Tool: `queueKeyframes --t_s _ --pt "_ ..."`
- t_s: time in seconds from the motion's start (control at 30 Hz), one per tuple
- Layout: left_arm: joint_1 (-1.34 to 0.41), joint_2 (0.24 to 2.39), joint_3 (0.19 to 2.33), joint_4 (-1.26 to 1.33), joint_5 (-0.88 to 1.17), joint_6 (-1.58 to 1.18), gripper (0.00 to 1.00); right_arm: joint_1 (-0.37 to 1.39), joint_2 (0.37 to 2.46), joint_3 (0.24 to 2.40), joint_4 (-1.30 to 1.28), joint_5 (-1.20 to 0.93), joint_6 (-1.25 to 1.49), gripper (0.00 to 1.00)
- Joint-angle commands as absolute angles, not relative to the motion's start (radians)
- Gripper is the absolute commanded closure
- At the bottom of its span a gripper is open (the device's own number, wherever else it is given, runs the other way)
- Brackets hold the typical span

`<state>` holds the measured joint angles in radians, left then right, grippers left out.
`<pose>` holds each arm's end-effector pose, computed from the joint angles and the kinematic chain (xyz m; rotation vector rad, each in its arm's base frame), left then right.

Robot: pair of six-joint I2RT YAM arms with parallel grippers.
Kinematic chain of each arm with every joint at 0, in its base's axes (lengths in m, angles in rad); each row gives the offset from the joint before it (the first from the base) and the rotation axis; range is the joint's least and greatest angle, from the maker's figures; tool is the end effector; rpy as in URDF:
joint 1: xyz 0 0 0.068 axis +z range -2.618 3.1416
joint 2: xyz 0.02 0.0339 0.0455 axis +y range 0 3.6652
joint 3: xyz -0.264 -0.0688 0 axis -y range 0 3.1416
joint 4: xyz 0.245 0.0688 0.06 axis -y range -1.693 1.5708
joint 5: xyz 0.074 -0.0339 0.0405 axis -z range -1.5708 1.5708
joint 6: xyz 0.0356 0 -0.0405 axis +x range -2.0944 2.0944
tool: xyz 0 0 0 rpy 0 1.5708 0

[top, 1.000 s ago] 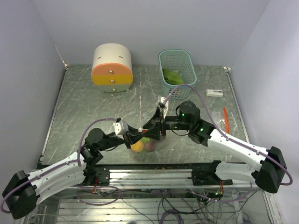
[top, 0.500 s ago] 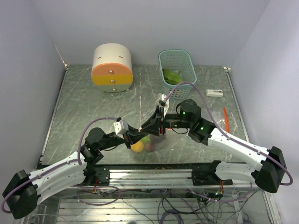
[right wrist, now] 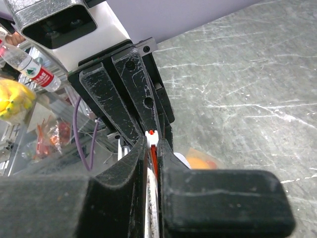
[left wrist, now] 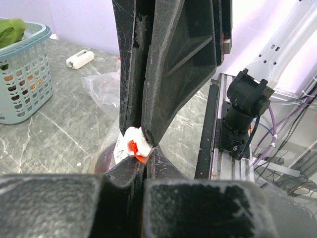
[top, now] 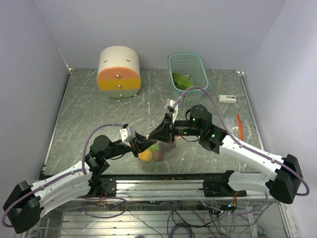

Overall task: Open the zip-top bag and remove the fake food
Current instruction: Unzip the zipper food storage bag at the center of the board.

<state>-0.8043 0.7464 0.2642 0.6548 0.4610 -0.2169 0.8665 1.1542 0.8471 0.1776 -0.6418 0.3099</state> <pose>0.1102 -0.1373 0.2505 0.8158 1.2843 -1.1519 0.1563 0.2169 0.3248 -1.0068 1.5976 1.3846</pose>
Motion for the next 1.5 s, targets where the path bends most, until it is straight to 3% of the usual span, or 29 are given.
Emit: queueKeyframes --t_s 0.0,0.63,1.0,1.47 --pt "-0.791 0.729 0.252 0.719 0.490 -0.227 0.93 0.871 1.132 0.852 0.160 -0.612 0.286 0.99" --pt "-0.743 0.599 0.221 0.683 0.427 -0.254 0.93 0.870 1.019 0.776 0.005 -0.387 0.236 1.00" --pt "-0.703 0.432 0.190 0.591 0.205 -0.277 0.93 0.840 0.868 0.706 -0.142 -0.102 0.219 1.00" --pt "-0.693 0.161 0.178 0.321 -0.247 -0.288 0.93 0.829 0.715 0.659 -0.318 0.327 0.248 1.00"
